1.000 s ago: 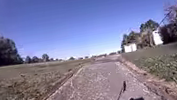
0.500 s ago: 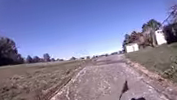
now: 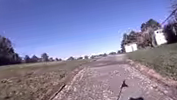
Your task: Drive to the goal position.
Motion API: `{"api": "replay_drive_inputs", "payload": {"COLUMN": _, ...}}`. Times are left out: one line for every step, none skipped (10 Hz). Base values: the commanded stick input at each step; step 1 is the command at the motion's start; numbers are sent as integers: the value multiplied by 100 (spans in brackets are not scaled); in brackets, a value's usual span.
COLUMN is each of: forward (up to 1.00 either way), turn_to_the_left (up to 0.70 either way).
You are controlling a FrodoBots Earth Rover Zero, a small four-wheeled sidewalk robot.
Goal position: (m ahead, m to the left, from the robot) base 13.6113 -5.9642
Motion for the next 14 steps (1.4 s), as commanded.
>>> {"api": "replay_drive_inputs", "payload": {"forward": 100, "turn_to_the_left": -8}}
{"api": "replay_drive_inputs", "payload": {"forward": 100, "turn_to_the_left": -6}}
{"api": "replay_drive_inputs", "payload": {"forward": 100, "turn_to_the_left": -23}}
{"api": "replay_drive_inputs", "payload": {"forward": 100, "turn_to_the_left": -39}}
{"api": "replay_drive_inputs", "payload": {"forward": 100, "turn_to_the_left": -39}}
{"api": "replay_drive_inputs", "payload": {"forward": 100, "turn_to_the_left": -37}}
{"api": "replay_drive_inputs", "payload": {"forward": 100, "turn_to_the_left": -22}}
{"api": "replay_drive_inputs", "payload": {"forward": 100, "turn_to_the_left": -6}}
{"api": "replay_drive_inputs", "payload": {"forward": 100, "turn_to_the_left": 0}}
{"api": "replay_drive_inputs", "payload": {"forward": 100, "turn_to_the_left": 0}}
{"api": "replay_drive_inputs", "payload": {"forward": 100, "turn_to_the_left": 0}}
{"api": "replay_drive_inputs", "payload": {"forward": 100, "turn_to_the_left": 0}}
{"api": "replay_drive_inputs", "payload": {"forward": 100, "turn_to_the_left": 0}}
{"api": "replay_drive_inputs", "payload": {"forward": 100, "turn_to_the_left": 0}}
